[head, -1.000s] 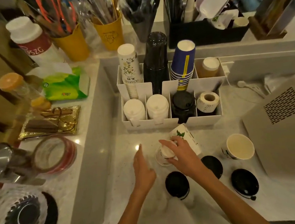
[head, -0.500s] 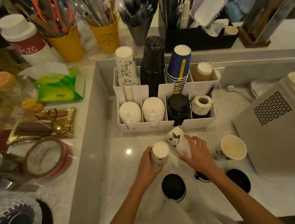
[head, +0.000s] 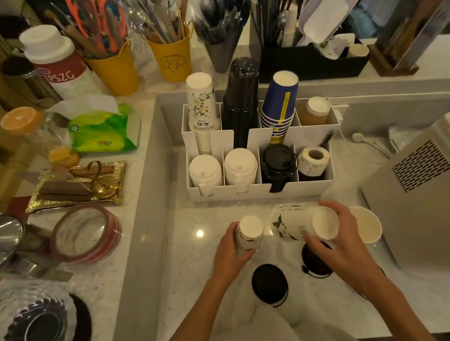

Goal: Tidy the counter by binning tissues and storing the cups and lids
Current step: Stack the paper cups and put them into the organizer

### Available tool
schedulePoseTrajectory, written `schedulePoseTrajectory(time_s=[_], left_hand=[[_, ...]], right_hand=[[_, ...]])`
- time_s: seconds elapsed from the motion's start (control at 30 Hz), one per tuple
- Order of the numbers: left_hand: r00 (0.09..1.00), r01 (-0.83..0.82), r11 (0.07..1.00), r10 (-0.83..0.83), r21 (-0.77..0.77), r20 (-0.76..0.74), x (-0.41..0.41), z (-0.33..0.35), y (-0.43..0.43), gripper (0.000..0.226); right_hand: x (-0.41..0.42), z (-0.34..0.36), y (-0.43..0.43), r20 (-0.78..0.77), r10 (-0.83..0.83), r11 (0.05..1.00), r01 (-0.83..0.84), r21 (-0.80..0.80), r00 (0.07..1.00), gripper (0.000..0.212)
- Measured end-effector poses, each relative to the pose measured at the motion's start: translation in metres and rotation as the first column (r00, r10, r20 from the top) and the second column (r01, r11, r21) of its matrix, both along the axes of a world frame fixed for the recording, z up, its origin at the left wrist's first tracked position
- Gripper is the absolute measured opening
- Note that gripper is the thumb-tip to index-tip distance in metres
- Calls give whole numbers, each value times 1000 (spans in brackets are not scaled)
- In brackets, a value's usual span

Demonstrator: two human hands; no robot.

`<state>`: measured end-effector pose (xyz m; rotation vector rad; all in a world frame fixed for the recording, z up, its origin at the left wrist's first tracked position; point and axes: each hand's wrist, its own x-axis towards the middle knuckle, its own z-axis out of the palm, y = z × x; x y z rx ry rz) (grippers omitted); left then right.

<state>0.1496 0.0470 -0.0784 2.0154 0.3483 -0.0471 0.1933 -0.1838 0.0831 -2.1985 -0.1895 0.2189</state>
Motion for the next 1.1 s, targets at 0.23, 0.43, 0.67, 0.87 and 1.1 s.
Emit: schedulePoseTrajectory(time_s=[0.23, 0.43, 0.67, 0.87, 1.1], left_hand=[[1000, -5, 991, 8, -137, 24, 2, -5, -1, 70], [993, 86, 964, -104, -253, -62, -3, -7, 5, 102], [992, 77, 979, -94, -188, -85, 3, -2, 1, 78], [995, 25, 998, -31, -63, -93, 1, -8, -6, 75], [997, 18, 967, 2, 253, -81, 16, -8, -24, 84]], right_hand=[[14, 9, 61, -11, 321, 946, -321, -50, 947, 73], [17, -17, 91, -50, 419, 882, -419, -215, 907, 71], [10, -46, 95, -198, 379, 897, -411, -161, 904, 69], [12, -42, 80, -283, 433, 862, -485, -147, 856, 94], [27, -28, -38, 238, 63, 840, 77, -537, 969, 71]])
